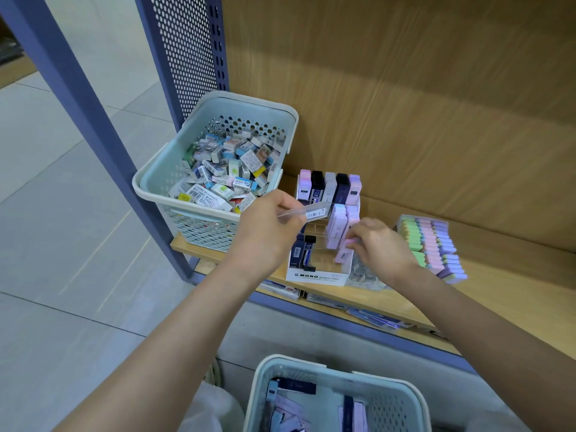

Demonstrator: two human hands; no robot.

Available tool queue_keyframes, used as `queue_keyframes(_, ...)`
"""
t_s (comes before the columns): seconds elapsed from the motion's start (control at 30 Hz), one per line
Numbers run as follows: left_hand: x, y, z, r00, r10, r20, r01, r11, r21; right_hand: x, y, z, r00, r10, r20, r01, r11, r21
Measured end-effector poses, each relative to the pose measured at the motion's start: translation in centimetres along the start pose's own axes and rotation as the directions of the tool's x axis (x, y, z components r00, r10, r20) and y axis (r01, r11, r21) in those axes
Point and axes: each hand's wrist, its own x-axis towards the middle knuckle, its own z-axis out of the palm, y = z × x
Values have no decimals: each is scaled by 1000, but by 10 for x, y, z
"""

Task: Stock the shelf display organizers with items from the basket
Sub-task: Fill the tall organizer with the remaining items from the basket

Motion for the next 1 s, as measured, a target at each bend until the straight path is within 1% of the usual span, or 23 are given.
queue_keyframes(0.13,0,0,3,1000,-1,16,0,1000,15,0,-3,9,998,15,56,-9,995,-103)
queue_keyframes(0.2,0,-1,4,1000,-13,13,13,1000,4,0,-5,12,1000,-13,2,13,988,-156)
queue_keyframes(0.3,1,-2,6,1000,-18,12,18,1000,-8,1,-3,18,993,-108,-51,91,961,-259)
queue_keyframes(0.4,1,-1,7,999,13,30,-13,1000,15,-5,-7,17,993,-98,-64,77,960,-269)
queue_keyframes(0.43,1,-1,8,999,27,40,-27,1000,12,-8,-10,15,994,-84,-64,68,974,-218)
queue_keyframes(0.47,1,-1,8,998,39,52,-40,999,14,-11,-13,11,997,-52,-65,43,991,-130)
queue_keyframes(0.5,1,-1,9,997,47,61,-49,999,21,-15,-16,5,997,2,-74,1,999,32)
queue_keyframes(0.53,0,-1,10,996,52,68,-54,998,29,-20,-22,-5,996,63,-66,-46,970,239)
queue_keyframes(0.57,-1,-1,11,996,55,75,-58,998,34,-26,-30,-15,993,98,-66,-62,907,417)
queue_keyframes(0.6,-1,-1,13,995,60,82,-63,997,35,-31,-39,-27,991,107,-79,-48,841,539)
queue_keyframes(0.63,-2,-2,15,994,66,86,-69,997,32,-37,-47,-38,992,94,-82,-23,784,620)
queue_keyframes(0.7,-4,-3,21,993,78,90,-81,996,27,-49,-61,-56,998,43,-44,4,665,747)
queue_keyframes(0.77,-7,-3,26,988,108,112,-110,994,12,-62,-70,-66,999,33,-12,-9,572,820)
queue_keyframes(0.83,-12,-3,33,978,153,140,-154,988,-8,-72,-74,-71,998,64,-5,-30,532,846)
queue_keyframes(0.9,-17,-4,41,970,178,162,-176,984,-30,-83,-72,-72,996,78,-32,-18,571,821)
queue_keyframes(1.0,-28,-8,60,963,192,189,-178,980,-89,-98,-61,-71,994,76,-80,7,680,734)
